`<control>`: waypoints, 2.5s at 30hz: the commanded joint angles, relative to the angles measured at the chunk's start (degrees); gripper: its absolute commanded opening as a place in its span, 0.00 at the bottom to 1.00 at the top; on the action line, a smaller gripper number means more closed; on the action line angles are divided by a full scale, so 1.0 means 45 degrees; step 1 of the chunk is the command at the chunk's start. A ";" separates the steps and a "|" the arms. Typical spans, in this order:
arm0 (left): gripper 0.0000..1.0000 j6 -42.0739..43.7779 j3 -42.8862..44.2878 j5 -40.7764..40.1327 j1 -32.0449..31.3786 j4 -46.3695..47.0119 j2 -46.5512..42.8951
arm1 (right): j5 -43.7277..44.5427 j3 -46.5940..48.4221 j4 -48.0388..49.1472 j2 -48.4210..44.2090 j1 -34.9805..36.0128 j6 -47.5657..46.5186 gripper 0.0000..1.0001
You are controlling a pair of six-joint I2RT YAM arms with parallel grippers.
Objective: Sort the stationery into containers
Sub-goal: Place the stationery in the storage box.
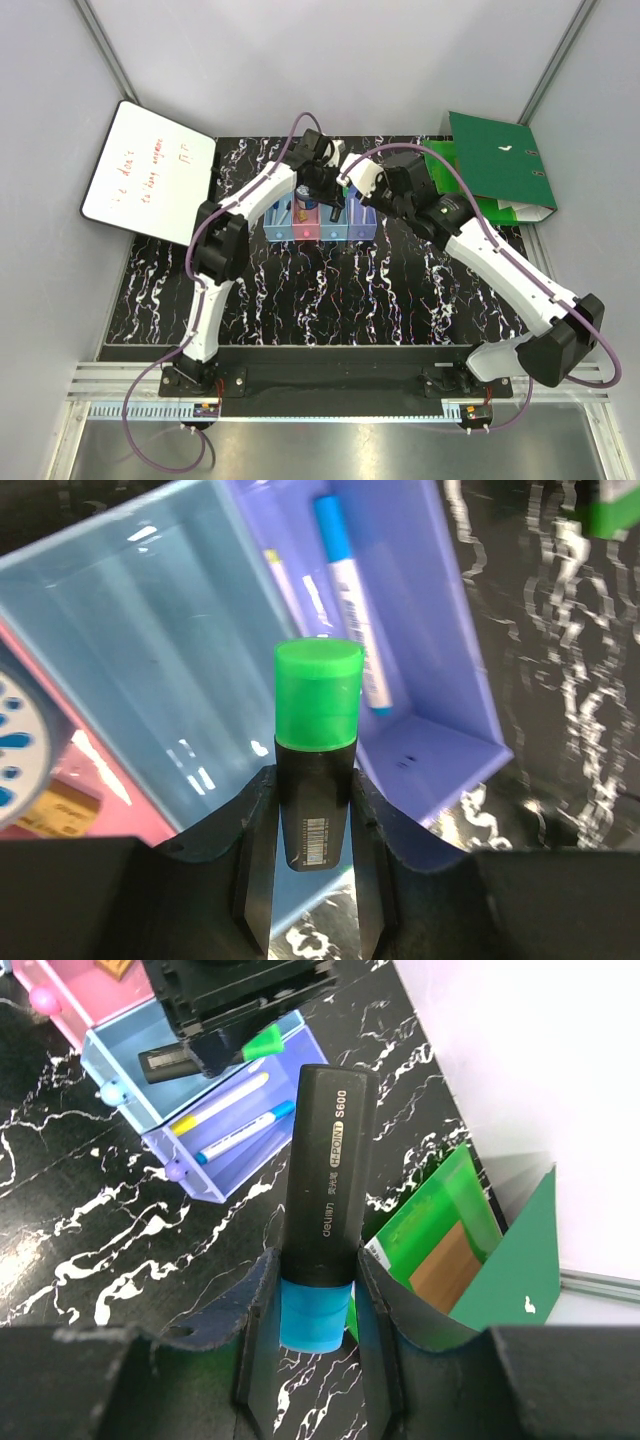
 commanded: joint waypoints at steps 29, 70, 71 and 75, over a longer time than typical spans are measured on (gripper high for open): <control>0.55 0.0055 0.1218 -0.0855 0.0037 0.0570 0.1004 | -0.0243 0.0214 0.0598 -0.0730 -0.0051 0.0654 0.01; 0.59 0.6050 -0.8547 -0.4702 0.1228 0.2308 -1.1202 | -0.2020 0.4548 0.1731 0.8214 -0.0501 0.4423 0.00; 0.59 0.6245 -0.8741 -0.4741 0.1228 0.2308 -1.1281 | -0.2040 0.4646 0.1750 0.8487 -0.0520 0.4481 0.00; 0.59 0.6578 -0.8996 -0.4878 0.1228 0.2288 -1.1652 | -0.2313 0.4861 0.1751 0.9055 -0.0520 0.4520 0.00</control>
